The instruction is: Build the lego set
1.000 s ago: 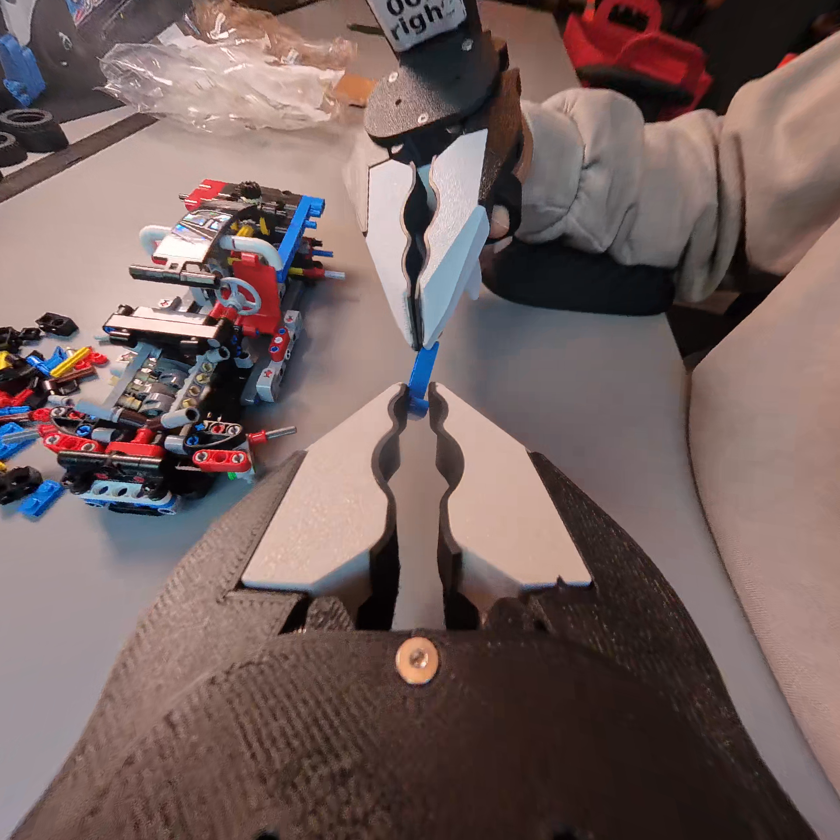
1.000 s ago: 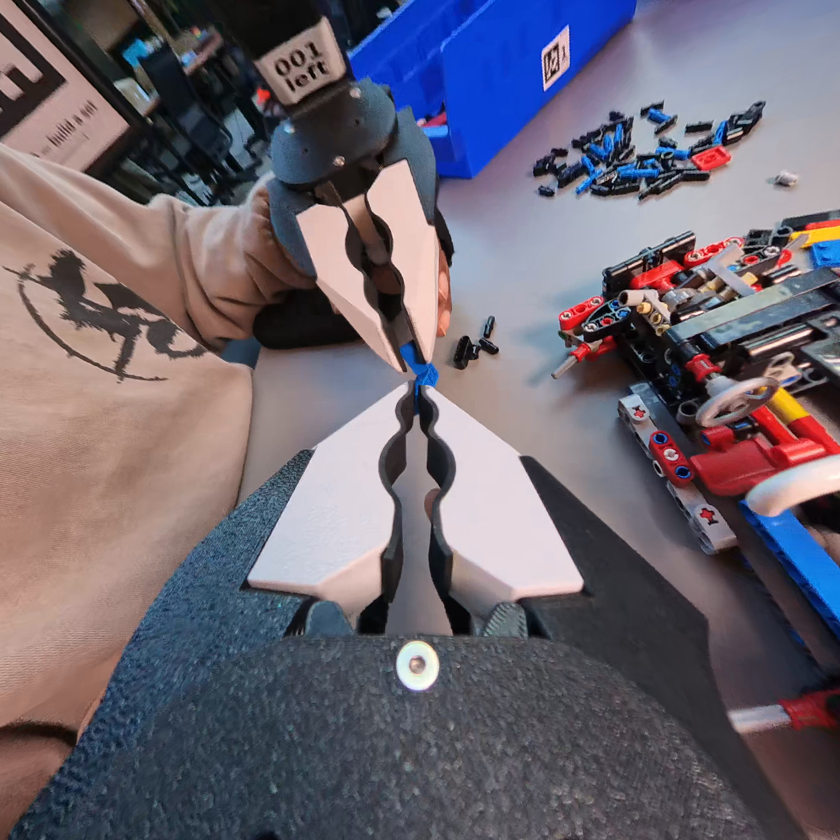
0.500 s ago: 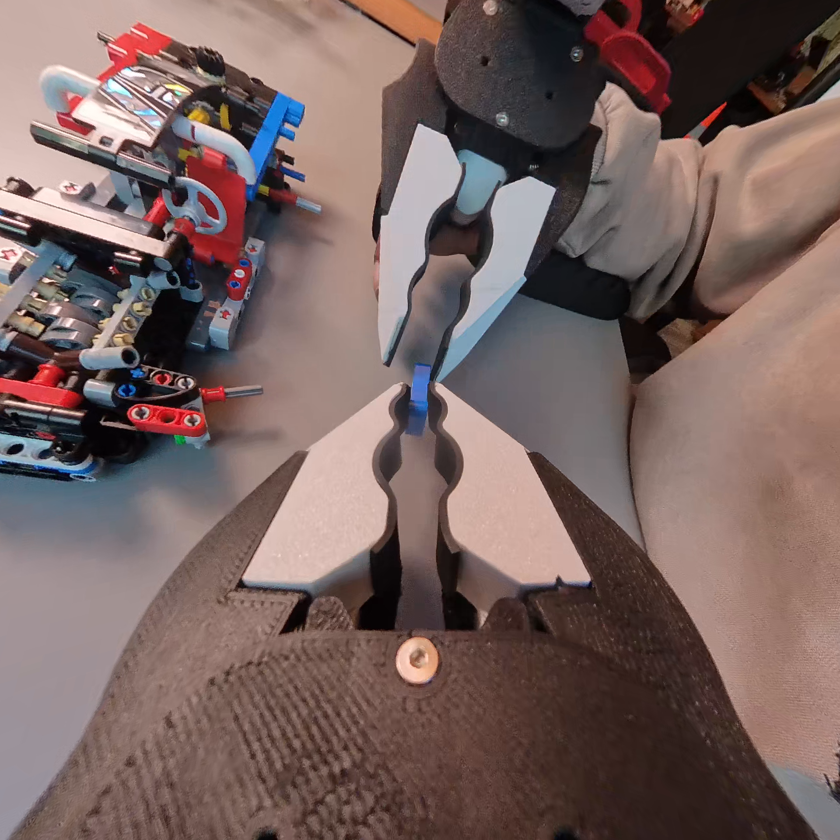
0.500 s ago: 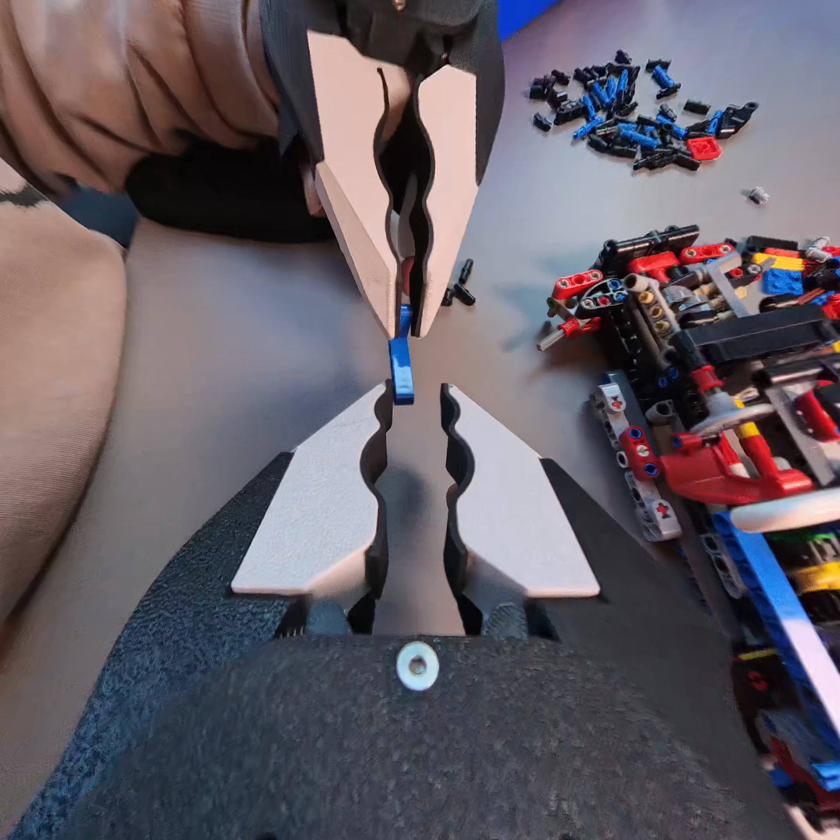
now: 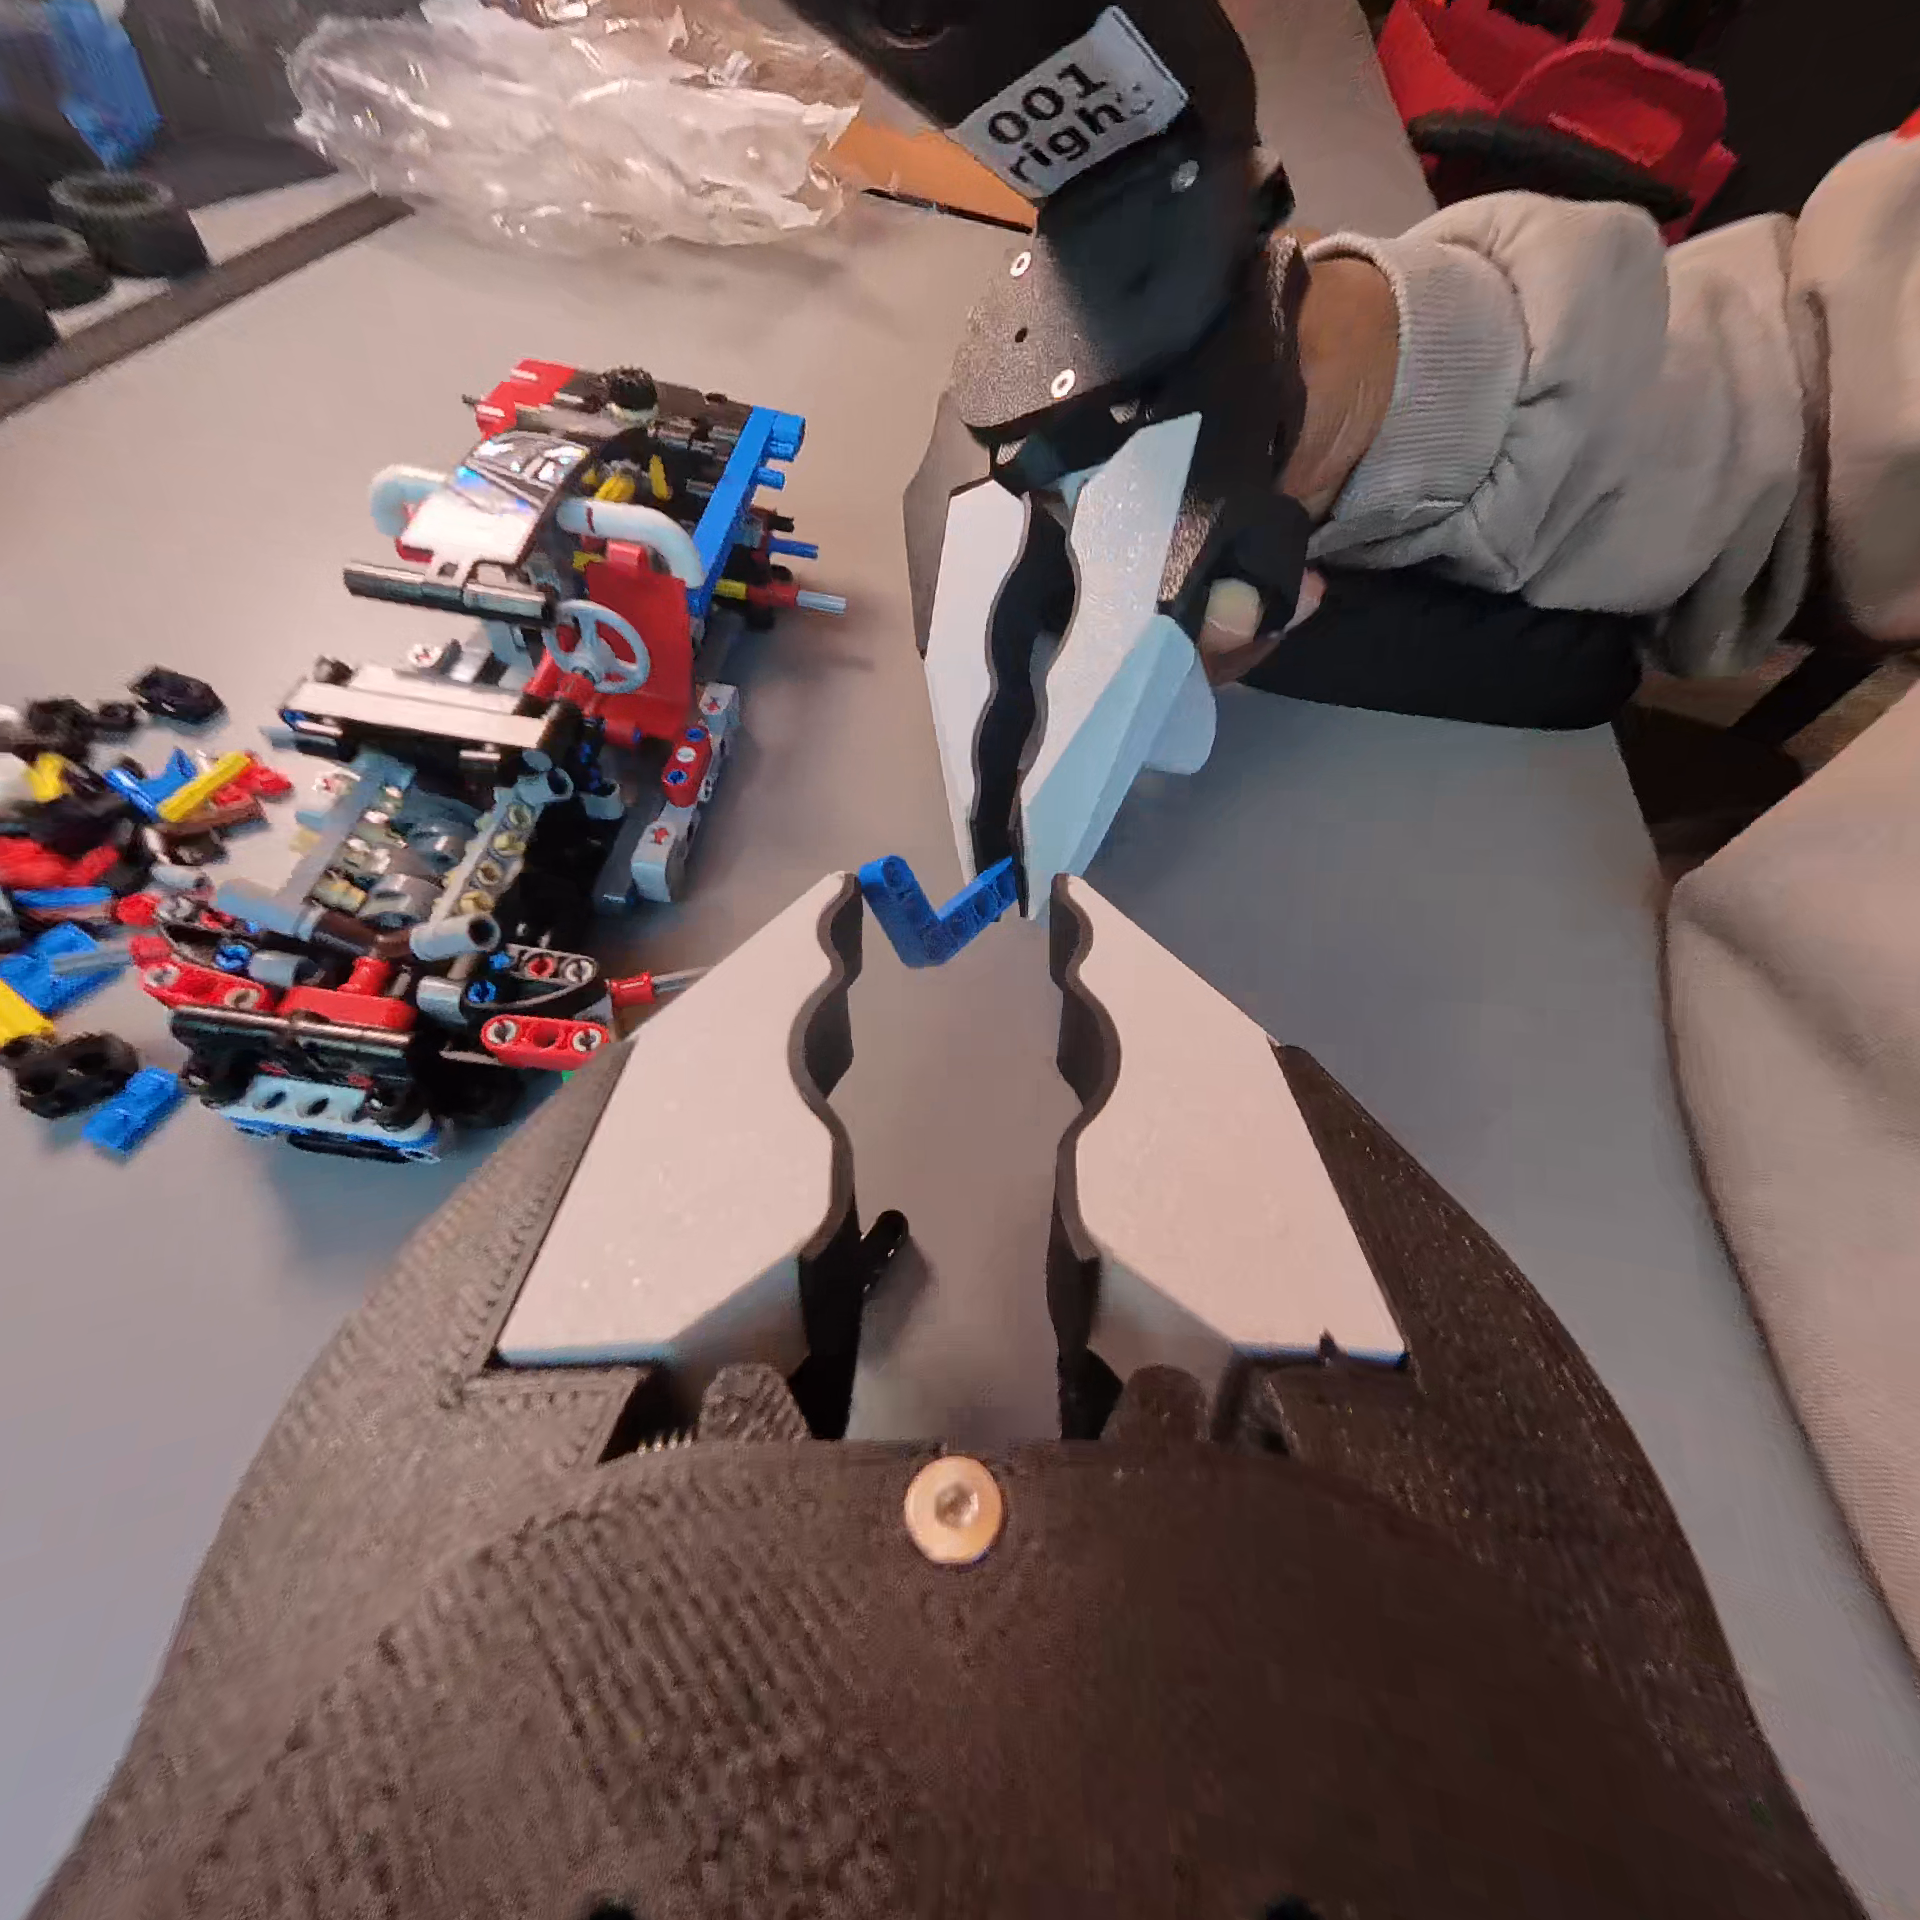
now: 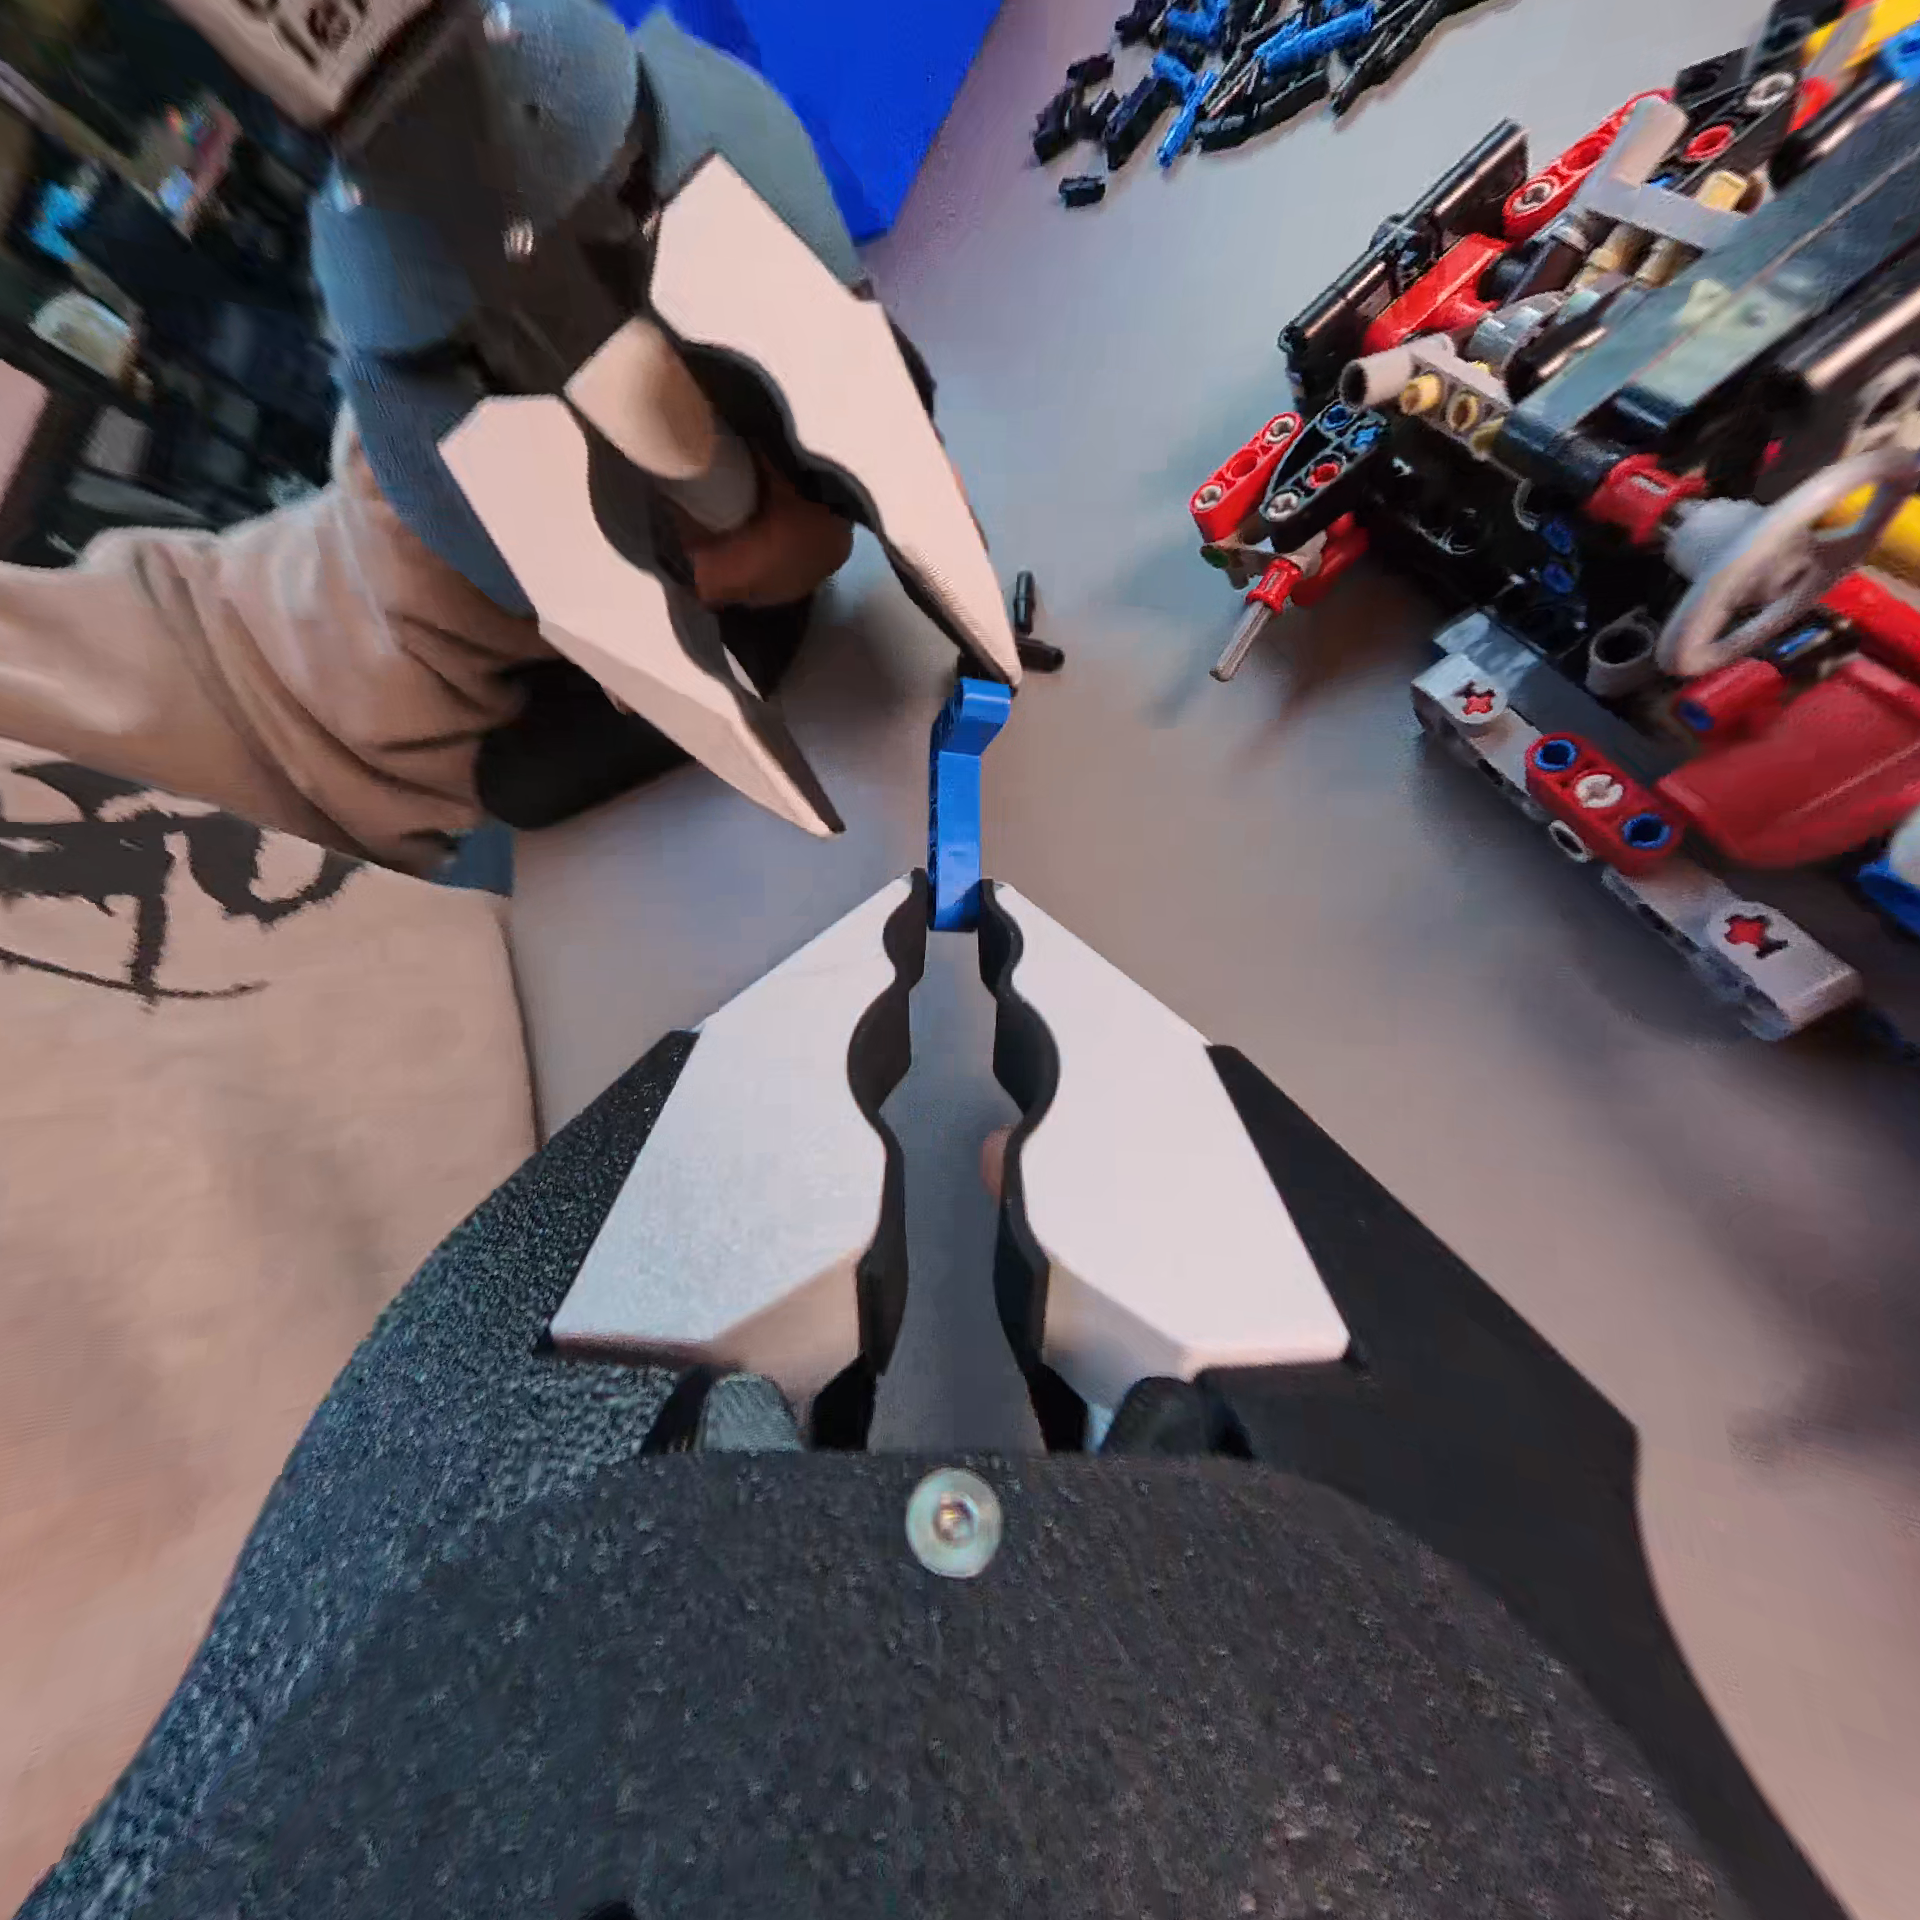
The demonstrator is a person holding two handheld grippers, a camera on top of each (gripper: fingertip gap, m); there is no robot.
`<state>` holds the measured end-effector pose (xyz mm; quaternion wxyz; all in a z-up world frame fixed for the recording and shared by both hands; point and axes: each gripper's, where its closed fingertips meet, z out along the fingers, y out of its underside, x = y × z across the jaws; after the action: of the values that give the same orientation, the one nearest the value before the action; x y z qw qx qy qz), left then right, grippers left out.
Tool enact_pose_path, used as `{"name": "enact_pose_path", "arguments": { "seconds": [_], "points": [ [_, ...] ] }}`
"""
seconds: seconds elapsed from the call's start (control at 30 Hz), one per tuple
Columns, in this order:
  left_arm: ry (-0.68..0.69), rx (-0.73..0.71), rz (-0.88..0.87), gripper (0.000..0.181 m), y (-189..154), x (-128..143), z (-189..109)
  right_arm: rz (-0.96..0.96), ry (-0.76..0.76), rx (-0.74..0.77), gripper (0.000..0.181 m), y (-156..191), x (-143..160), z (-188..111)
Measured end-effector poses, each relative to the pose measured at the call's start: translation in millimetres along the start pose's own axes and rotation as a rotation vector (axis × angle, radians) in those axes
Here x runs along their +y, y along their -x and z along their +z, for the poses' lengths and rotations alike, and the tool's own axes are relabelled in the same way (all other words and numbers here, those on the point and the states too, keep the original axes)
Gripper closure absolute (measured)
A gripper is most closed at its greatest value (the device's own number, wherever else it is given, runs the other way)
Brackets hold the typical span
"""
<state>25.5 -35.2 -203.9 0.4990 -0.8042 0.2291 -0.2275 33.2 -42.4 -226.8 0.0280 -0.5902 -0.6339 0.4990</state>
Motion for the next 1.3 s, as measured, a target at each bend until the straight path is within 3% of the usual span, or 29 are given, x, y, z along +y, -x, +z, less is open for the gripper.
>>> {"name": "enact_pose_path", "arguments": {
  "seconds": [0.1, 0.23, 0.47, 0.6, 0.9, 1.07, 1.3],
  "points": [
    [0.042, -0.086, 0.168, 0.15, 0.8, 3.7, 3.2, 0.099, -0.065, -0.055, 0.175, 8.7, -2.6, -1.5],
    [0.073, -0.033, 0.181, 0.155, -8.7, 9.8, 7.8, 0.101, -0.058, -0.051, 0.175, 13.0, 9.2, -2.8],
    [0.214, 0.032, 0.153, 0.172, -14.3, 29.8, 16.8, -0.073, 0.079, 0.086, 0.17, 10.7, 30.5, 3.0],
    [0.301, 0.065, 0.123, 0.173, -14.9, 39.1, 18.3, -0.22, 0.127, 0.179, 0.165, 5.3, 30.3, -1.6],
    [0.451, 0.148, 0.158, 0.172, -16.6, 38.5, 31.2, -0.362, 0.138, 0.149, 0.17, 8.7, 33.7, 0.0],
    [0.399, 0.071, 0.202, 0.158, -4.1, 29.4, 40.6, -0.408, 0.052, 0.128, 0.172, 8.2, 20.7, -7.4],
    [0.135, -0.02, 0.12, 0.146, 8.3, 5.7, 8.3, -0.572, 0.009, 0.193, 0.157, -1.0, 3.9, -10.2]
  ]
}}
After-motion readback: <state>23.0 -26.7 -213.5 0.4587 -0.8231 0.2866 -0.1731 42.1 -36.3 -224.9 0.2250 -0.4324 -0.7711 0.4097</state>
